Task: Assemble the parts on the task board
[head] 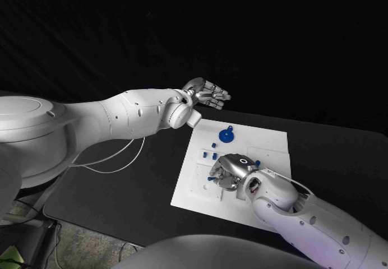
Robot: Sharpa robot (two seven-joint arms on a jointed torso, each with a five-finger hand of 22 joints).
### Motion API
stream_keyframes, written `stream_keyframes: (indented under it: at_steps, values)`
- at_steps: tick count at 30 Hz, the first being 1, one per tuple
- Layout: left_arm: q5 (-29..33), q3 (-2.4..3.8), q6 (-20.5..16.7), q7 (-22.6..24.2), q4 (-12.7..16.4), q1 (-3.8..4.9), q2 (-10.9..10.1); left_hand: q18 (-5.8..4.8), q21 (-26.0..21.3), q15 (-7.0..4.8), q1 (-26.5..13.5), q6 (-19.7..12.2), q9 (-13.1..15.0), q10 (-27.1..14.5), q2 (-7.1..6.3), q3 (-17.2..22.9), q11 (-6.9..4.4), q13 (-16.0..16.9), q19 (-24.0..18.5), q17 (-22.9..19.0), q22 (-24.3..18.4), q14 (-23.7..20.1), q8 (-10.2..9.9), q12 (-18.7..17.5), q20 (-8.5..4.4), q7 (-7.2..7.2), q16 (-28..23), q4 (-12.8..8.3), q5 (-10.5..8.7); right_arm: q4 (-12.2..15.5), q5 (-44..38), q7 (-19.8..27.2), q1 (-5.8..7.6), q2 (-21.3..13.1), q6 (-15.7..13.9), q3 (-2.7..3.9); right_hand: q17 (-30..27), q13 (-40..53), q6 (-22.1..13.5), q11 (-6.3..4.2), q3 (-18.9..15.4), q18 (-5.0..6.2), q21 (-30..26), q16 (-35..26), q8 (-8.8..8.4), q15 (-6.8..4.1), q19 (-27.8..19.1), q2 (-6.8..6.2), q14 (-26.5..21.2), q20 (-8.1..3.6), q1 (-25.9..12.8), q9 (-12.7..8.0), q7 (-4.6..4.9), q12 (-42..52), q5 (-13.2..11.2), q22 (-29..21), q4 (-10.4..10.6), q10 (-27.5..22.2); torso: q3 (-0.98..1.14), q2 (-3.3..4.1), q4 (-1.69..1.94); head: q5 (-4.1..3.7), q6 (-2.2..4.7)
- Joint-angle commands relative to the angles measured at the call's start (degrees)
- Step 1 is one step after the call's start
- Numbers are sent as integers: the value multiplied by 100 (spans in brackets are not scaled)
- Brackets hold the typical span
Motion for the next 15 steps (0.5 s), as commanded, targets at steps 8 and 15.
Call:
stream_keyframes:
  at_steps: [8, 15]
  values:
    - [-19, 5, 55, 0, 12, 5, 8, 72, -16, 3, 26, -34, -6, -37, 13, -40, -2, -5, 5, 3, -9, -31, 19, -5, 47, 5, -22, 7, -20, -91, -125, -17, 0, 56, 316, -2, 34, 55, -8, -5, 66, -49, 61, 23, 15, -14, 170, -80, -41, 4, -141, 4, 6, 40, 273, 343, 203, -49, -1, -1, 0, 1, -12]
    - [-25, 5, 62, -11, 12, 5, 7, 72, -16, 3, 26, -34, -6, -37, 13, -40, -2, -5, 5, 3, -9, -31, 19, -5, 47, 5, -22, 7, -20, -141, -163, -41, 0, 89, 479, -5, 44, 71, -11, -4, -50, -47, 59, 18, 14, -12, 164, -53, -44, 7, -155, 2, 1, 49, 283, 340, 289, -62, -1, 0, 2, 3, -15]
